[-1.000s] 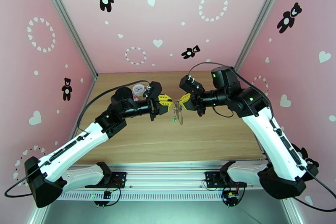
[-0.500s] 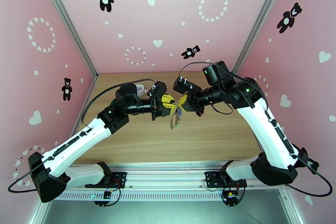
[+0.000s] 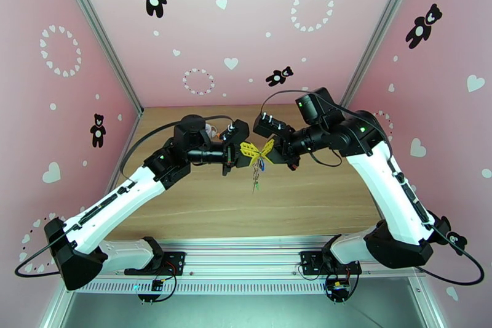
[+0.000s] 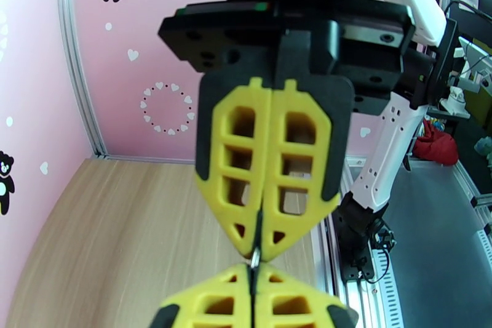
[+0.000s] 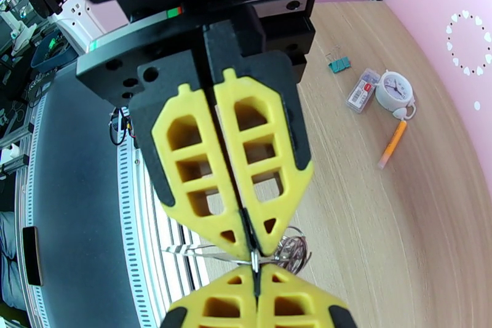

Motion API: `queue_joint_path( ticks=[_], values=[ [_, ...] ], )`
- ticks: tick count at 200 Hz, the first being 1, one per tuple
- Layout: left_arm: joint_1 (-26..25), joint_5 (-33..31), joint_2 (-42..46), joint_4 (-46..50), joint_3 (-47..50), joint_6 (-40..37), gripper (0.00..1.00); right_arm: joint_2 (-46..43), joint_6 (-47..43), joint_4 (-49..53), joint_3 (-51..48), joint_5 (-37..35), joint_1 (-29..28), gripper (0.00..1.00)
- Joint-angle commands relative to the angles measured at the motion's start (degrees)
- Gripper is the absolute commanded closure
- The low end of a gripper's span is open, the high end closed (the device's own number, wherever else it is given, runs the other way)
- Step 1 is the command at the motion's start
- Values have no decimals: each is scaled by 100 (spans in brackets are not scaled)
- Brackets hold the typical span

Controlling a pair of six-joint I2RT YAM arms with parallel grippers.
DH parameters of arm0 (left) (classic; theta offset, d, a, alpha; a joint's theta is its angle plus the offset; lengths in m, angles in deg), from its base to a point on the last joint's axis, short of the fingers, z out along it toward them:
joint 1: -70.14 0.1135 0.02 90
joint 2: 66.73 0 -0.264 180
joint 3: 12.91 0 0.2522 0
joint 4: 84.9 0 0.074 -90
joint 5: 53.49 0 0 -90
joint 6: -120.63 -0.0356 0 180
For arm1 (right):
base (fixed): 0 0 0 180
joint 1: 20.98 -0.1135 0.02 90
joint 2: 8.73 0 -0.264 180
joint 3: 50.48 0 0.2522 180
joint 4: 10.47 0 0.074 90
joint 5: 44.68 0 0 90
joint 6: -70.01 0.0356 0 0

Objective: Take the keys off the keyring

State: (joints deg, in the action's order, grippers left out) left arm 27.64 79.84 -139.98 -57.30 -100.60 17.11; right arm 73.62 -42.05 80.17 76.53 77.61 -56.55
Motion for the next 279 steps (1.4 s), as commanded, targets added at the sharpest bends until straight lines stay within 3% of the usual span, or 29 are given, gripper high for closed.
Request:
queue_joint_path(
  ticks=[1,12,23,46,74,91,129,165,187,234,279],
  values=[
    [14,-26,-49,256,-151,-194,99,20,7,39,147,-2,-20,100],
    [14,-142,-11,78,-76,-161,100,-45,84,-75,104,65,-21,100],
    [35,-228,56,-262,104,-67,100,-166,237,-287,-25,102,-8,77],
    [138,-122,231,-1270,613,105,100,-623,657,-919,-590,649,321,55],
    [249,90,275,-2426,1128,275,100,-1206,2175,-2587,-1893,2902,1578,47],
    [304,176,167,-3146,1346,499,100,-1373,3159,-3587,-2661,3500,1887,44],
    [400,242,-195,-4909,1735,1205,100,-1916,3872,-4192,-3777,3085,1886,37],
    [402,437,-555,-5534,1597,1561,100,-2003,4636,-5164,-4068,3157,1911,32],
    [403,550,-657,-5667,1550,1658,100,-1904,4620,-5118,-3924,3107,1958,24],
    [407,921,-823,-5482,1332,1664,100,-1647,4745,-5312,-3777,3186,1968,18],
    [404,1028,-893,-5087,1127,1521,100,-1410,4645,-5253,-3630,3189,1540,15]
  ],
)
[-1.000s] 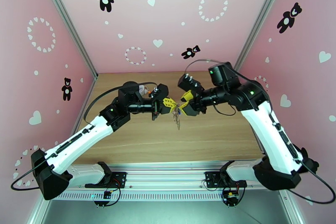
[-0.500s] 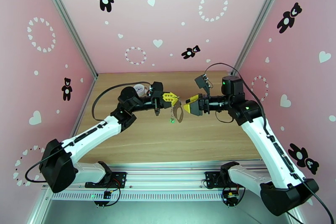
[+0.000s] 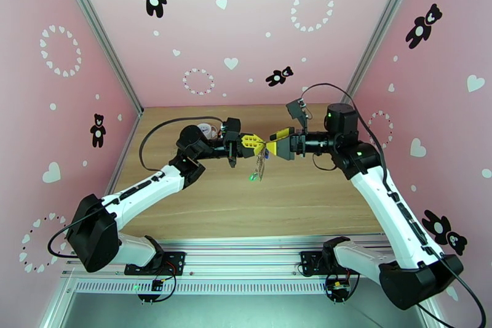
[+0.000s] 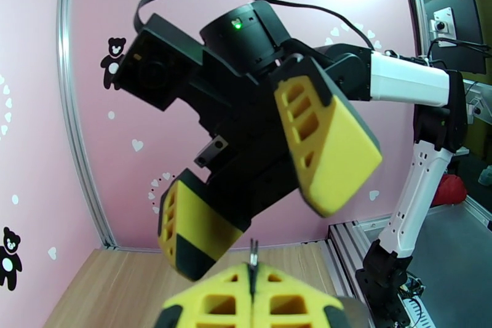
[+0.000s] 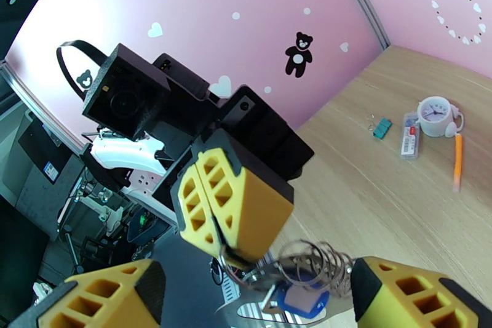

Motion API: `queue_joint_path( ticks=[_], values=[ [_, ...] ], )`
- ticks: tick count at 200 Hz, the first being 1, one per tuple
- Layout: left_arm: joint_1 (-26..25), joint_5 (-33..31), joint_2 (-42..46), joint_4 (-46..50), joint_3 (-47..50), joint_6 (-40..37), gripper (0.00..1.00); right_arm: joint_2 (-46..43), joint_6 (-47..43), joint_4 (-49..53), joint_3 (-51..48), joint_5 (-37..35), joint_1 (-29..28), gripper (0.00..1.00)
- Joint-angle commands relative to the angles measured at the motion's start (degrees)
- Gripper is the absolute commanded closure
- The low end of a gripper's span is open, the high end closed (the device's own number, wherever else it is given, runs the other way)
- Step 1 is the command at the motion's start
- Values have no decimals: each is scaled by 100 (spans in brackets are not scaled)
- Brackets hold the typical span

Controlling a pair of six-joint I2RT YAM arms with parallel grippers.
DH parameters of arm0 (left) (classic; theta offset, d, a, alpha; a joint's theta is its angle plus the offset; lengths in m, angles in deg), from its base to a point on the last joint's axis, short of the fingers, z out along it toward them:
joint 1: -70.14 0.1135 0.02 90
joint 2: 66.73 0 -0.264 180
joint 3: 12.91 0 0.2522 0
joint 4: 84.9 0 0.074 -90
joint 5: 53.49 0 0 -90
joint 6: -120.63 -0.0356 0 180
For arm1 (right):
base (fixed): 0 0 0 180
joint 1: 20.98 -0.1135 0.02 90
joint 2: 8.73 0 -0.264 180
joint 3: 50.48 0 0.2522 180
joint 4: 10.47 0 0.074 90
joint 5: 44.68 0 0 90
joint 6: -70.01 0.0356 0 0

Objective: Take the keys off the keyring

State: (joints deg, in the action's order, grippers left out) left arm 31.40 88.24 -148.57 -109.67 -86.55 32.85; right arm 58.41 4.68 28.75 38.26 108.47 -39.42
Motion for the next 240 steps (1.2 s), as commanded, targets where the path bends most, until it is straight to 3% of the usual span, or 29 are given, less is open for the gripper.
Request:
queue_joint_path(
  ticks=[1,73,96,163,240],
  values=[
    [26,175,-34,160,-279,-58,100,114,-30,-106,199,97,-188,15],
    [57,31,67,231,-253,-134,100,-299,-359,407,267,-280,-69,13],
    [73,-30,131,275,-216,-167,100,-354,-723,1051,469,-604,24,12],
    [76,-75,103,196,-269,-90,100,-524,-170,636,47,112,58,10],
    [72,-92,144,283,-279,-133,100,-206,-456,860,82,92,-245,6]
  ],
)
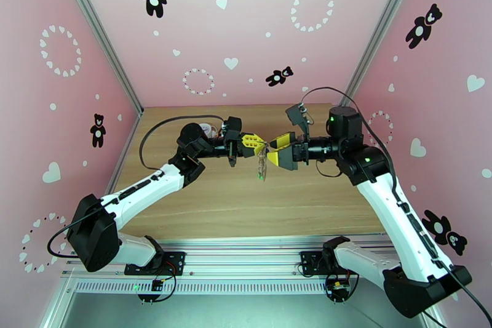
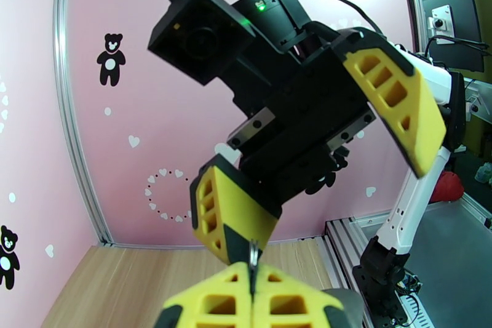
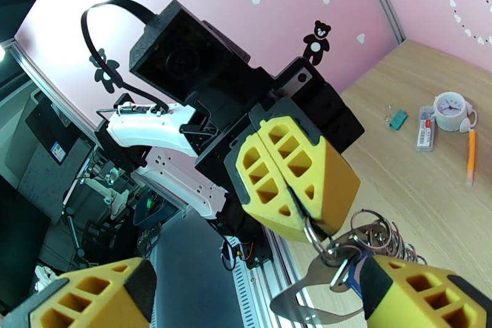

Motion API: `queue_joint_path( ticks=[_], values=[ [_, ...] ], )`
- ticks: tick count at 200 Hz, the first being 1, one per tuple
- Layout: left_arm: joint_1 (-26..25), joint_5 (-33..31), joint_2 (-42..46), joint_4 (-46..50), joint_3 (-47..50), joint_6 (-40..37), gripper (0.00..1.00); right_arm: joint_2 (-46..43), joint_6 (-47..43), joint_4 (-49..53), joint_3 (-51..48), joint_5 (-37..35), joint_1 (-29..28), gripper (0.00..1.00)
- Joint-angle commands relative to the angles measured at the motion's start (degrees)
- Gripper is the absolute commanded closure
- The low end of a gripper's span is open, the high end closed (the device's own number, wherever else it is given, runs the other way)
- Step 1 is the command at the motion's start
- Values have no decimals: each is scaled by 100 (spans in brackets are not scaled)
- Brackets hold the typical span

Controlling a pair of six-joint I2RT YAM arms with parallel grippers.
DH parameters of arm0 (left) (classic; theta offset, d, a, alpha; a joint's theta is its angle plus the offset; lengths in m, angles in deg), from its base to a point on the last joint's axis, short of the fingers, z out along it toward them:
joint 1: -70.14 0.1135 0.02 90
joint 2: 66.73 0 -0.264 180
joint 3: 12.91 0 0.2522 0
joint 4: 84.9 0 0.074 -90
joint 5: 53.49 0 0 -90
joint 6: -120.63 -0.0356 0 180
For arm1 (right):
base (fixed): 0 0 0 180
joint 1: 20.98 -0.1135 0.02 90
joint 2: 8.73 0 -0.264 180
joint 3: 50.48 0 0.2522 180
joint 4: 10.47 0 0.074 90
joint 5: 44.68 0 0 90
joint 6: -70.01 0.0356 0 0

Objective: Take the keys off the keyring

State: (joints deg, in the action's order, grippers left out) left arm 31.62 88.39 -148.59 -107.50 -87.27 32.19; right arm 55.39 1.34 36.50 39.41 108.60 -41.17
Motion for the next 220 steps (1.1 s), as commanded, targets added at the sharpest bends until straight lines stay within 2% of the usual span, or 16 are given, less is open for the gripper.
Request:
queue_joint_path(
  ticks=[1,47,87,220],
  values=[
    [48,-108,146,67,-211,-68,100,98,-120,82,-31,79,-67,6],
    [52,-74,131,77,-242,-43,100,239,-98,-156,71,143,-242,3],
    [52,-142,173,191,-234,-153,100,205,-456,309,204,222,-254,3],
    [72,-133,378,240,-145,-165,100,-150,-194,194,6,261,-12,13]
  ],
)
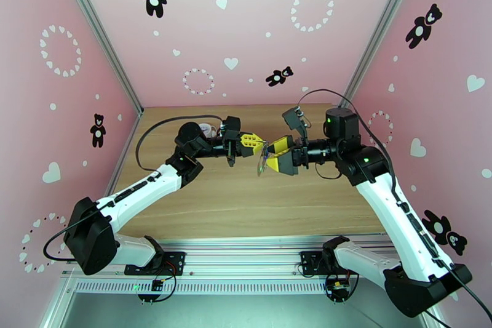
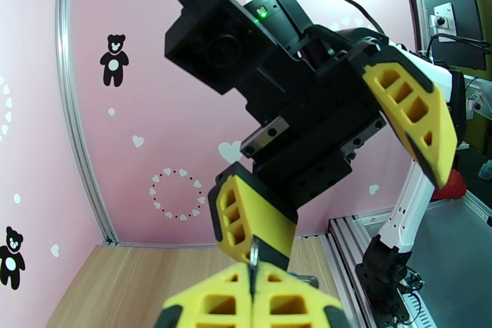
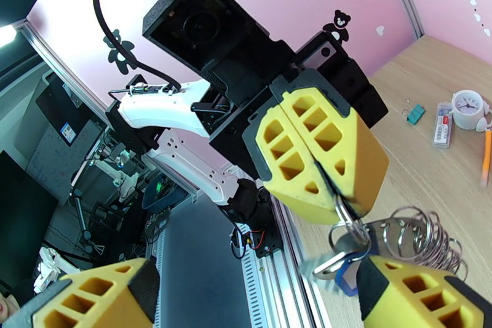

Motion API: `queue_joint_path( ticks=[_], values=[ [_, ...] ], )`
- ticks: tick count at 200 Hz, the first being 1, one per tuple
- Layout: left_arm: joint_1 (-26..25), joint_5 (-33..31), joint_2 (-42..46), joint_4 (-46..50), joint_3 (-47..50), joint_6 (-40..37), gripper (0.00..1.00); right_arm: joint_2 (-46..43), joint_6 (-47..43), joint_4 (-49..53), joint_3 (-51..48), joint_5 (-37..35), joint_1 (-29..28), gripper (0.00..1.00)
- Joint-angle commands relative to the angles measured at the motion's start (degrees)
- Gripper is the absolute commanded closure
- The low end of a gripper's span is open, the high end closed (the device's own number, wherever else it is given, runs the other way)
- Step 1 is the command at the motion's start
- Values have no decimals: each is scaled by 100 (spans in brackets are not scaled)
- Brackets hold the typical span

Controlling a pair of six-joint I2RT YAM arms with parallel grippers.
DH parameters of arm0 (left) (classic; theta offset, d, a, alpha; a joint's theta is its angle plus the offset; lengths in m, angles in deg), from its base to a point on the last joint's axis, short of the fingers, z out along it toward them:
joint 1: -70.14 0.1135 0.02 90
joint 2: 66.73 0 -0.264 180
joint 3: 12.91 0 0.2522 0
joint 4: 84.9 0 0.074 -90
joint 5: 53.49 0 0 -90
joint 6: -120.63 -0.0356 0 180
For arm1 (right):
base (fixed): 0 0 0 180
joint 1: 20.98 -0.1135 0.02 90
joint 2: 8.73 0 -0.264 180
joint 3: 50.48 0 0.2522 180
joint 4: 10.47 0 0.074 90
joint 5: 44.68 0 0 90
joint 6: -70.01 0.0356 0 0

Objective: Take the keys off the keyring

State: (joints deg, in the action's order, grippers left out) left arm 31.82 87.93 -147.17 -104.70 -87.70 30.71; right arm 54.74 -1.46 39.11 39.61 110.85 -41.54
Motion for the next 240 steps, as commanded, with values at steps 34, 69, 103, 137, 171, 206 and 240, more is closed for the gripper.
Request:
queue_joint_path(
  ticks=[34,69,103,137,171,206,240],
  values=[
    [49,-47,226,-222,-115,115,100,-93,494,-601,-176,-125,25,16],
    [53,-11,240,-217,-141,114,100,-10,147,-136,-1,-345,49,13],
    [41,71,195,-311,-189,221,100,135,353,-516,25,-209,-4,11],
    [30,60,133,-340,-215,238,100,290,334,-623,150,-99,-177,8],
    [33,56,52,-385,-253,278,100,365,377,-724,214,-109,-295,8],
    [48,-126,174,-306,-116,111,100,141,206,-413,181,-212,-278,11],
    [48,-150,240,-274,-50,89,100,-55,376,-487,74,-272,-159,14]
  ],
)
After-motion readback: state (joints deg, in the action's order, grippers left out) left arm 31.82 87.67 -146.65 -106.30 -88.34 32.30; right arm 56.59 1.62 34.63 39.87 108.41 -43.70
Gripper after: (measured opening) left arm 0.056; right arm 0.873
